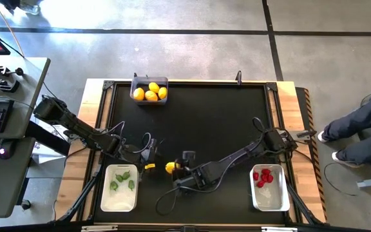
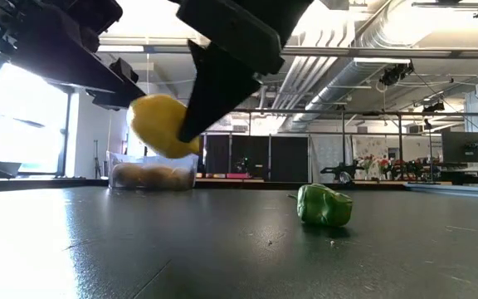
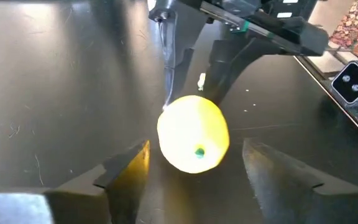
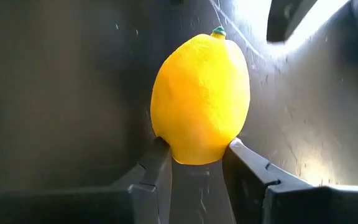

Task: Sort produce into baskets
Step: Put the yellow lemon into the black bin

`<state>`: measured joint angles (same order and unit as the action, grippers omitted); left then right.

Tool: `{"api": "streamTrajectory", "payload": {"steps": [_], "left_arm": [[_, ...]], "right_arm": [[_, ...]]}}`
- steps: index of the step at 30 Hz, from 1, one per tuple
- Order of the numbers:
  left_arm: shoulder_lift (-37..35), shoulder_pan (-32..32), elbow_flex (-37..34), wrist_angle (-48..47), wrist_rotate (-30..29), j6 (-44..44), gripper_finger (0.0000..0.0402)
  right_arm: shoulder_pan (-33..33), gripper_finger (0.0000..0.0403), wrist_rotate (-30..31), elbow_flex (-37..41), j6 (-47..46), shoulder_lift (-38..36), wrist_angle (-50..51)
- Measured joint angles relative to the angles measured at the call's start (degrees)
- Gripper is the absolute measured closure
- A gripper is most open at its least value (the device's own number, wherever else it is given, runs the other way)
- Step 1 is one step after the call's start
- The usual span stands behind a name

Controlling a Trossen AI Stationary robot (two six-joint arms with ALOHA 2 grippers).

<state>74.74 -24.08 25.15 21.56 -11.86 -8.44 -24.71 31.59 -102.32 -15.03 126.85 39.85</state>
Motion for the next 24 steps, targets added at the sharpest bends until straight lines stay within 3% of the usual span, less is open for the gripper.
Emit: {"api": "streamTrajectory", "payload": {"steps": [5,18,24], "left_arm": [[0.04,-0.02,0.00,0.07,0.05,-0.99,0.0135],[0.09,-1.20,0.00,0.82,-0.96,0.61,0.0133],[0.09,-1.18,0.00,1.09,-1.18,0.61,0.0167]], "right_arm": [[0.00,0.0299,1.14,0.00,2.85,-0.02,-3.84],[0.37,0.0299,4.48,0.00,6.51,-0.09,-8.98],[0.37,0.0299,5.10,-0.03,6.54,-0.09,-9.77]]}}
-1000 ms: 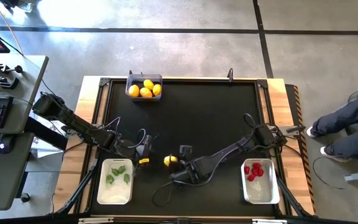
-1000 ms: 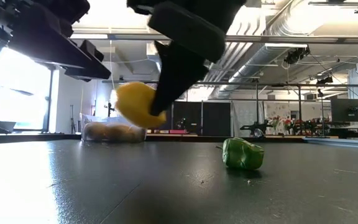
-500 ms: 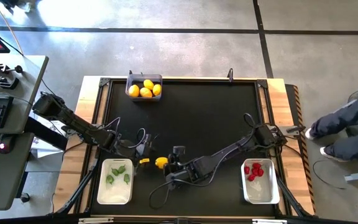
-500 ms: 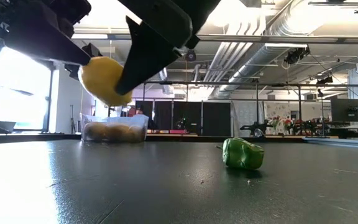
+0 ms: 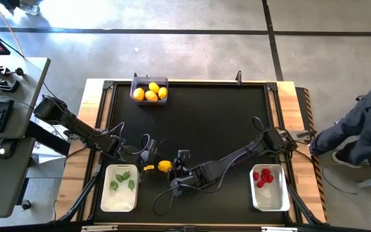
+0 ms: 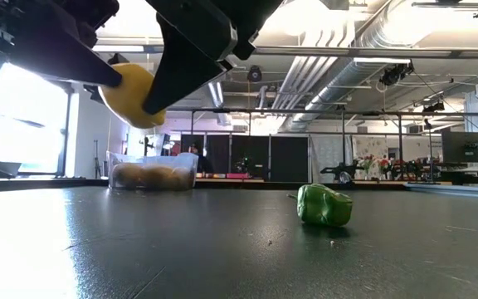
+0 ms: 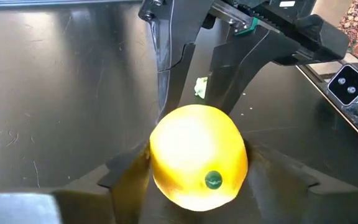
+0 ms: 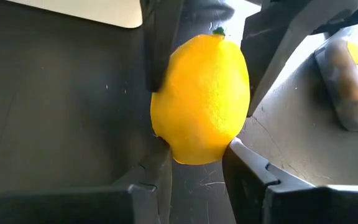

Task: Sort produce into baskets
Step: Put the yellow lemon into the black bin

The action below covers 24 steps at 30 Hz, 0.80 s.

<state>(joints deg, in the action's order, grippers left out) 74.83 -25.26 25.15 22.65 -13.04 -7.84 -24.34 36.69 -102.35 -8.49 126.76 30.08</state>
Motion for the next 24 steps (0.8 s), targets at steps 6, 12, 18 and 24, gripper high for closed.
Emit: {"api": "streamTrajectory", "payload": {"steps": [6,12,18,24], "left_arm": [[0.00,0.88,0.00,-0.22,2.02,0.40,0.0240],[-0.09,1.85,0.07,-1.08,3.06,1.13,0.0247],[-2.95,4.13,0.04,-6.50,1.95,2.12,0.0247],[-10.49,8.99,0.04,-16.29,-6.02,1.21,0.0248]], "right_arm": [[-0.02,0.0281,0.01,0.00,-0.46,0.00,0.12],[-0.03,0.0235,1.44,0.00,-1.65,0.00,0.69],[-0.02,0.0165,5.15,0.00,-3.54,0.00,3.50],[-0.02,0.0145,5.36,0.00,-7.46,0.00,10.12]]}}
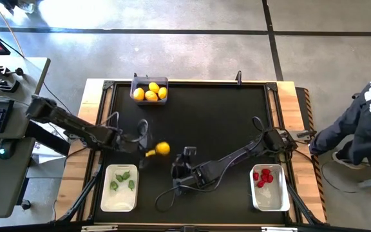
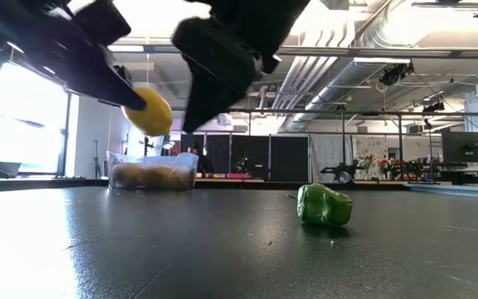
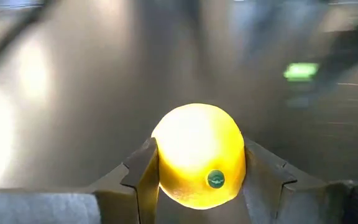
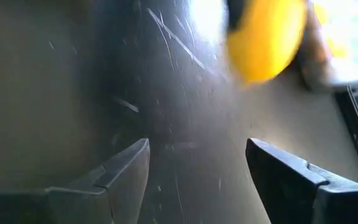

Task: Sort produce into baskets
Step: Put the yellow lemon into the black bin

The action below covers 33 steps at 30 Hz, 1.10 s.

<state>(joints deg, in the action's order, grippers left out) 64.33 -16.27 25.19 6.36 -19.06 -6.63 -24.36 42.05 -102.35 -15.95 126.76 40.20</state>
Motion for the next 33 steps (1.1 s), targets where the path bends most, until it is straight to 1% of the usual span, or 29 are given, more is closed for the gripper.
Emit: {"api": "streamTrajectory", "payload": {"steps": [4,5,7,9,12,17,22,27,29,33], "left_arm": [[-5.76,6.35,0.00,-8.50,-10.89,-0.21,0.0248],[-7.00,8.48,0.00,-10.07,-12.52,-0.14,0.0248],[-8.95,13.73,0.00,-11.35,-13.12,1.88,0.0248],[-10.18,19.74,0.00,-11.44,-11.84,4.45,0.0248],[-10.17,29.41,1.53,-11.33,-7.44,7.60,0.0248],[-6.84,43.33,5.03,-8.93,-1.82,10.77,0.0248],[-1.80,54.21,6.87,-8.11,-1.10,11.37,0.0248],[3.78,61.22,7.02,-7.39,0.19,11.25,0.0248],[5.90,62.53,7.02,-6.06,1.75,11.28,0.0249],[8.58,63.15,7.02,-2.99,3.40,11.33,0.0249]], "right_arm": [[0.11,0.0165,1.44,0.00,-4.43,0.00,5.69],[0.11,0.0173,1.82,0.00,-5.28,0.00,6.72],[0.13,0.0189,2.48,0.00,-6.43,0.00,8.06],[0.32,0.0206,2.81,0.00,-6.73,0.00,8.29],[0.85,0.0229,2.87,0.00,-7.33,0.00,8.10],[1.78,0.0252,2.90,0.00,-8.06,0.00,8.05],[1.95,0.0258,2.93,0.00,-8.19,0.00,8.03],[1.92,0.0258,2.92,0.00,-8.17,0.00,8.01],[1.95,0.0258,2.90,0.00,-8.17,0.00,7.97],[1.95,0.0258,2.90,0.00,-8.18,0.00,7.32]]}}
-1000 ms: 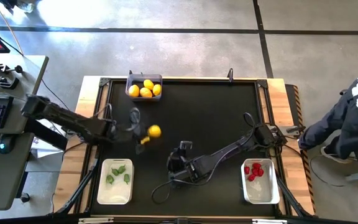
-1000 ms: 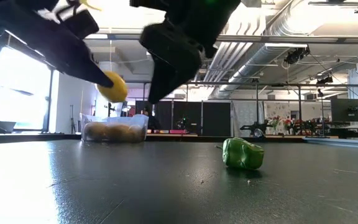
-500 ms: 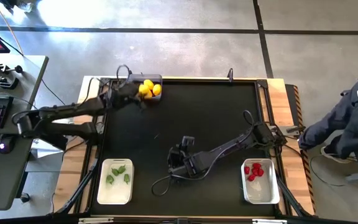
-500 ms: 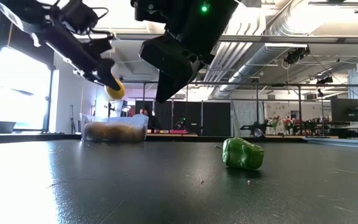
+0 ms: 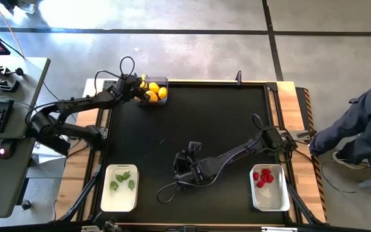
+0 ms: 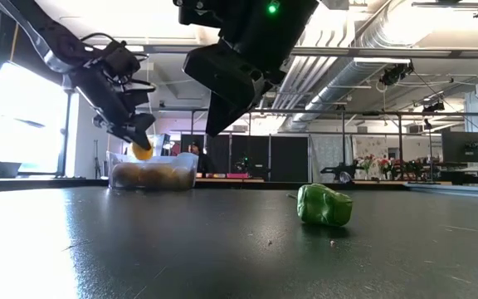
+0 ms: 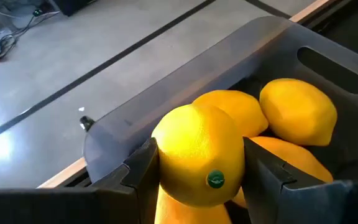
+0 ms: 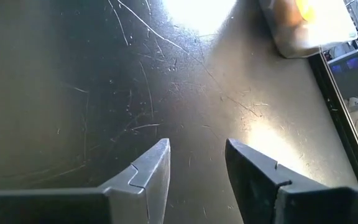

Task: Sort produce into baskets
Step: Put the yellow lemon into the black bin, then put the green chili pepper into the white bin

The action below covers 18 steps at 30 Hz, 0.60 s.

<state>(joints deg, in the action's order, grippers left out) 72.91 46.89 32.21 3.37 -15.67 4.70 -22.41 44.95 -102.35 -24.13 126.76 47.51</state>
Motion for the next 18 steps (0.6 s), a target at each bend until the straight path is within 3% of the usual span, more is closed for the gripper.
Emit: {"api": "streamTrajectory", "payload": {"steps": [10,18], "left_arm": [[1.87,-0.01,0.09,-0.42,-2.70,-1.48,0.0140],[1.85,1.10,0.09,1.00,-4.33,-1.46,0.0124]], "right_arm": [[0.00,0.0258,-0.04,0.00,0.10,0.00,-0.62],[0.00,0.0258,-0.09,0.00,-0.01,0.00,-0.62]]}}
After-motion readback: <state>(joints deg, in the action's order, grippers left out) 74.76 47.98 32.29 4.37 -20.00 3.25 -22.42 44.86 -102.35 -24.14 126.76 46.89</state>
